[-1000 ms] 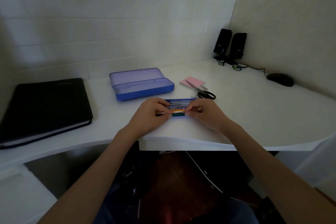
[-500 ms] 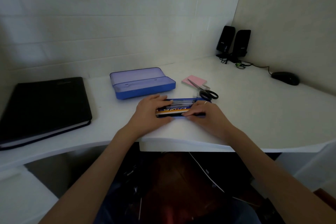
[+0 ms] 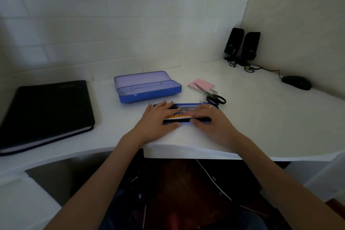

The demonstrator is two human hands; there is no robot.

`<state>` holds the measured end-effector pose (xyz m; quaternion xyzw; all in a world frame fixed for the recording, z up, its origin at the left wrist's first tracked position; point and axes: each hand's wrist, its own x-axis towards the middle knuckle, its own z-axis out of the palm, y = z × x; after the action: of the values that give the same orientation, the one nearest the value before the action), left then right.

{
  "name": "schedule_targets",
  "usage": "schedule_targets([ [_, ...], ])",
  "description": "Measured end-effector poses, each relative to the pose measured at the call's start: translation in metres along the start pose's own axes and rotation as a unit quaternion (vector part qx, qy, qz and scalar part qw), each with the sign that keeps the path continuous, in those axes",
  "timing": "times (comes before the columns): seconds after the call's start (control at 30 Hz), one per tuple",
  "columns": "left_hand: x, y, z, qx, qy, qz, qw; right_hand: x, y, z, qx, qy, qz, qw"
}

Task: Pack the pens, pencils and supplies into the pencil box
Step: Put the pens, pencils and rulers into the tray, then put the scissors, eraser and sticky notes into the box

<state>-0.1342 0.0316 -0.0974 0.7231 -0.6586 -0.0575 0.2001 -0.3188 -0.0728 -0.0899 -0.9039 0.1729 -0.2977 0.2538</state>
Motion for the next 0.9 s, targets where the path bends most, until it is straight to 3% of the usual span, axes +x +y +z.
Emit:
schedule_targets([
  [0.17,-0.002,0.000,0.001,0.002,-0.009,0.001,1.000,0.022,0.019,-0.017,-0.104,0.111,0.132,0.979],
  [0.3,-0.002,0.001,0.001,0.006,-0.006,0.001,1.000,0.037,0.044,-0.032,-0.155,0.019,0.208,0.966],
  [0.43,-0.001,0.002,0.001,0.024,-0.009,-0.002,1.000,0.040,0.068,-0.029,-0.128,-0.015,0.207,0.970],
  [0.63,0.005,0.000,0.002,0.036,-0.015,0.006,0.999,0.037,0.076,-0.033,-0.015,0.113,0.251,0.961],
  [0.77,0.007,0.000,0.002,0.020,-0.016,0.007,1.000,0.030,0.084,-0.046,-0.057,0.184,0.304,0.933],
  [0.9,0.016,-0.001,0.000,0.014,-0.015,0.022,1.000,0.031,0.078,-0.045,-0.133,0.193,0.324,0.917],
])
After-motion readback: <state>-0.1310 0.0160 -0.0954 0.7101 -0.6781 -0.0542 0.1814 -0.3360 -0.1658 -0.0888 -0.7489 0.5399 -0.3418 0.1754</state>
